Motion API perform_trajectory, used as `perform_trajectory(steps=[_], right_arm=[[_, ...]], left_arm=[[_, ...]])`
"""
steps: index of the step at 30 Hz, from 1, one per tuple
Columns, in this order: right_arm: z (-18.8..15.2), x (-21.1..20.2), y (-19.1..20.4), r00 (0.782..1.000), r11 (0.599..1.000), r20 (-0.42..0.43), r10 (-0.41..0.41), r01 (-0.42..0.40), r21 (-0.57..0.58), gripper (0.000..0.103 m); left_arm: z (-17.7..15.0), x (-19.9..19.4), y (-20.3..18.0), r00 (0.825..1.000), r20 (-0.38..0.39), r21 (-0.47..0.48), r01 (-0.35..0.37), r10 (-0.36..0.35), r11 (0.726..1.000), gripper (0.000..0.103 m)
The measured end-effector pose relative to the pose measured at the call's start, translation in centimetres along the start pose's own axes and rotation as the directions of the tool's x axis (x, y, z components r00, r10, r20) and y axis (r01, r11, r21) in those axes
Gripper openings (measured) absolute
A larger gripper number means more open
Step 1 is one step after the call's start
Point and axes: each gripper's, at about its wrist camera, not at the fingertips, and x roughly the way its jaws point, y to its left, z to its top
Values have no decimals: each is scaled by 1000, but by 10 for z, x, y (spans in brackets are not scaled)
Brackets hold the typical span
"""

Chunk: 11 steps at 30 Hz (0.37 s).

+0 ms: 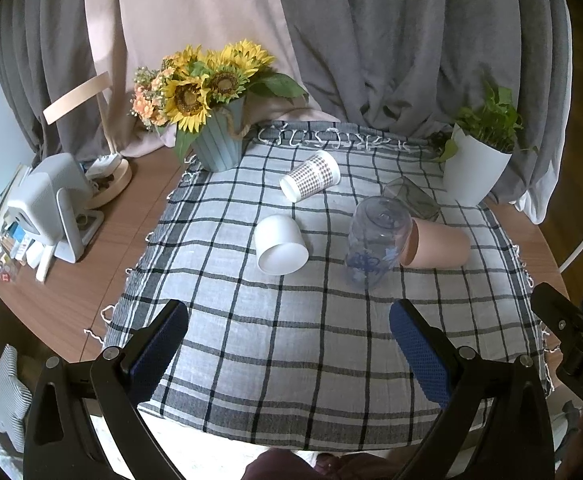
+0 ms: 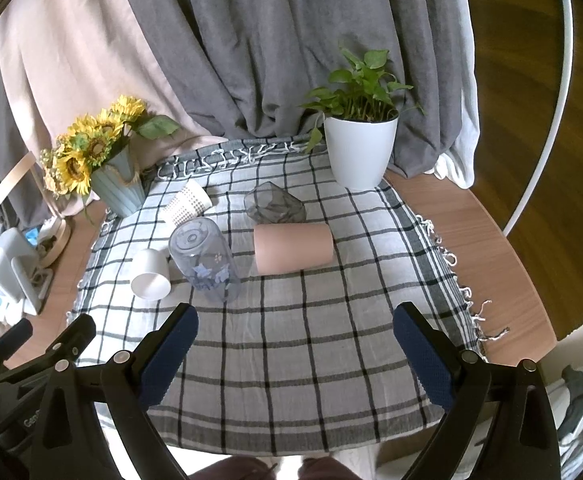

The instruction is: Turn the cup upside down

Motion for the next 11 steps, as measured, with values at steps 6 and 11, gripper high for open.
perform_trajectory(steps=[6,11], right_arm=[[0,0,1,1000,1000,-2,-2,2,2,98],[0,1,1,1000,1000,-3,-1,1,-1,98]], left_arm=[[0,4,-1,1000,-13,-3,-3,3,1000,103],[1,5,-1,1000,-14,-5,2,-2,1000,103]])
